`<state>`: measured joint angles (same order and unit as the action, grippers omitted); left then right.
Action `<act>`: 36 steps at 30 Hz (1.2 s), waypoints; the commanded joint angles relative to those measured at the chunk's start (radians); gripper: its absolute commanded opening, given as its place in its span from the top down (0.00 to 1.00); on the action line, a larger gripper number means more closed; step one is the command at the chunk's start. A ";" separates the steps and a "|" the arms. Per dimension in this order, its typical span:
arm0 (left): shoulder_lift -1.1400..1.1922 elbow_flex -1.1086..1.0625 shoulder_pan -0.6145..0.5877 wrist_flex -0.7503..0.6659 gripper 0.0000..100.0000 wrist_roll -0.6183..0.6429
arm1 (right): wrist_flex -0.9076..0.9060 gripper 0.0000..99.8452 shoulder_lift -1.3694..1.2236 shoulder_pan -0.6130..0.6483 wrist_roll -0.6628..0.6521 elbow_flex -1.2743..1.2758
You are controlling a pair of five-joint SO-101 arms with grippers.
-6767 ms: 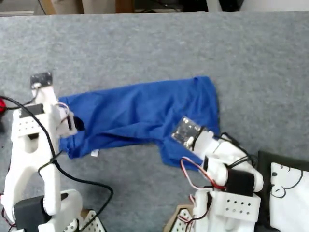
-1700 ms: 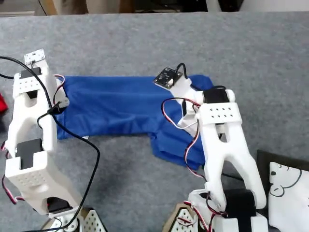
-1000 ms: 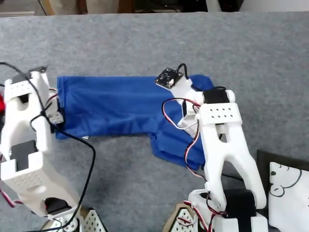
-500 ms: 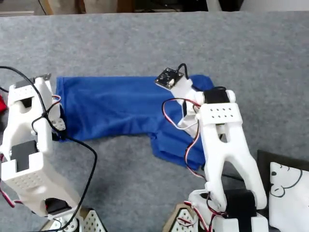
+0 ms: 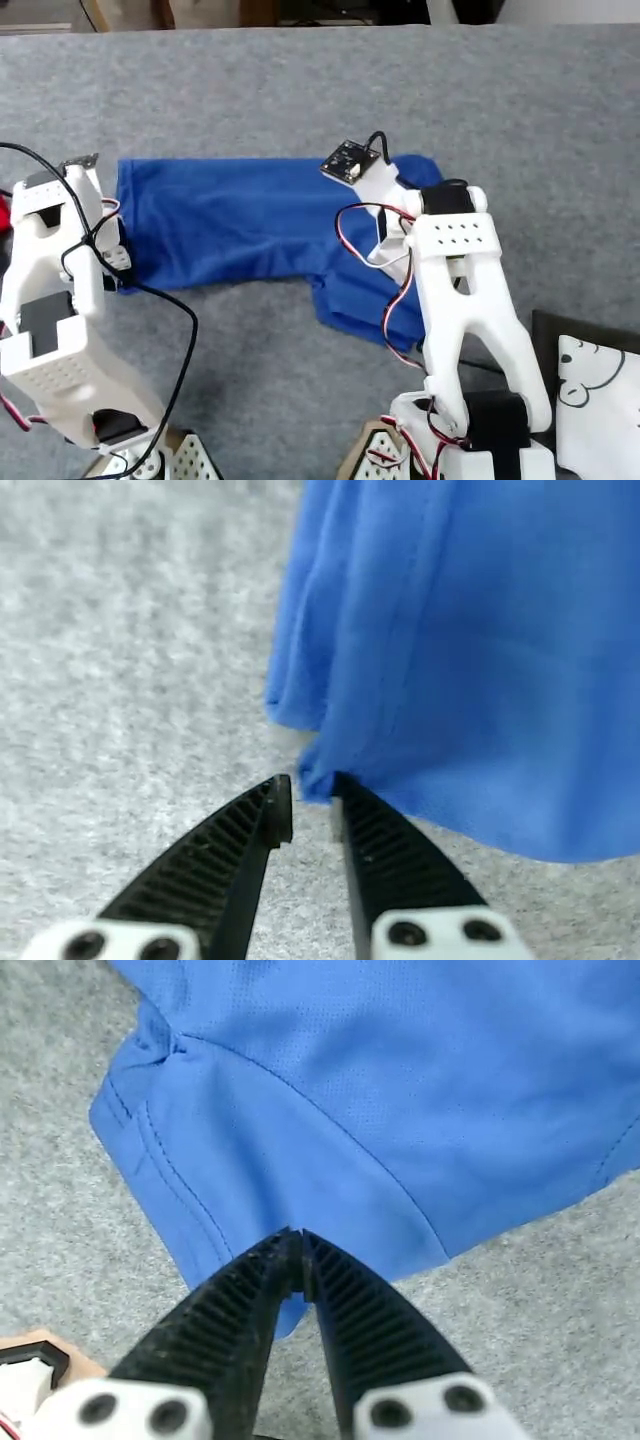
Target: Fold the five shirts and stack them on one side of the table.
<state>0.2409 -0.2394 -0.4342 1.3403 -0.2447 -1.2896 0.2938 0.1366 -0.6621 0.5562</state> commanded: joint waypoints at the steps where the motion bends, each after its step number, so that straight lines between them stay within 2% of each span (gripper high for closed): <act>1: -0.042 0.003 -0.018 -0.006 0.89 -0.009 | 0.006 0.99 0.054 -0.015 0.011 -0.004; 9: -0.036 -0.034 -0.014 -0.008 0.89 -0.023 | 0.011 0.99 0.054 -0.015 0.008 -0.008; 13: -0.019 -0.098 0.015 -0.040 0.97 -0.021 | 0.011 0.99 0.054 -0.015 0.008 -0.008; 17: 0.008 -0.106 0.052 -0.049 0.98 0.002 | 0.011 0.99 0.054 -0.015 0.012 -0.008; 27: 0.010 0.143 0.046 0.012 0.98 0.110 | 0.008 0.99 0.061 -0.021 0.014 -0.008; 36: 0.019 0.408 0.026 0.048 0.98 0.118 | 0.006 0.99 0.062 -0.021 0.014 -0.004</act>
<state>0.2685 0.0783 -0.3913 1.3817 -0.1327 -1.2896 0.3076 0.1289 -0.6575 0.5562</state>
